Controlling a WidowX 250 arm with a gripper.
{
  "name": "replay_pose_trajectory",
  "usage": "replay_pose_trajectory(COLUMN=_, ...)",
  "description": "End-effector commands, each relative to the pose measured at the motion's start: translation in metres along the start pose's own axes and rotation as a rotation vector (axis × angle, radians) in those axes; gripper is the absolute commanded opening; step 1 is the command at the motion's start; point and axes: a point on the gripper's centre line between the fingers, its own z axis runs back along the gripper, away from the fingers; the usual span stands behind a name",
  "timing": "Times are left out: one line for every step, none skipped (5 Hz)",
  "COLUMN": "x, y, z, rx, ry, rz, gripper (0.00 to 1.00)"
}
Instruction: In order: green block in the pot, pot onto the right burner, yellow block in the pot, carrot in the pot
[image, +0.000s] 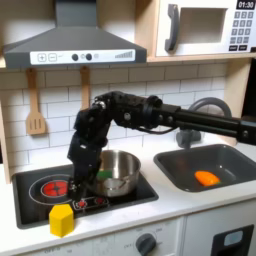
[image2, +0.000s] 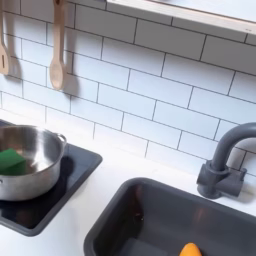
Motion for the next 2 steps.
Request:
replay_pose_trajectory(x=0.0123, y=0.0076, z=0.0000, rx=0.015, ry=0.006, rz=0.025, gripper=1.00)
replay_pose_trajectory(x=0.0061, y=0.0139, z=0.0051, rx=0.032, ry=0.007, rz=0.091, gripper=1.00)
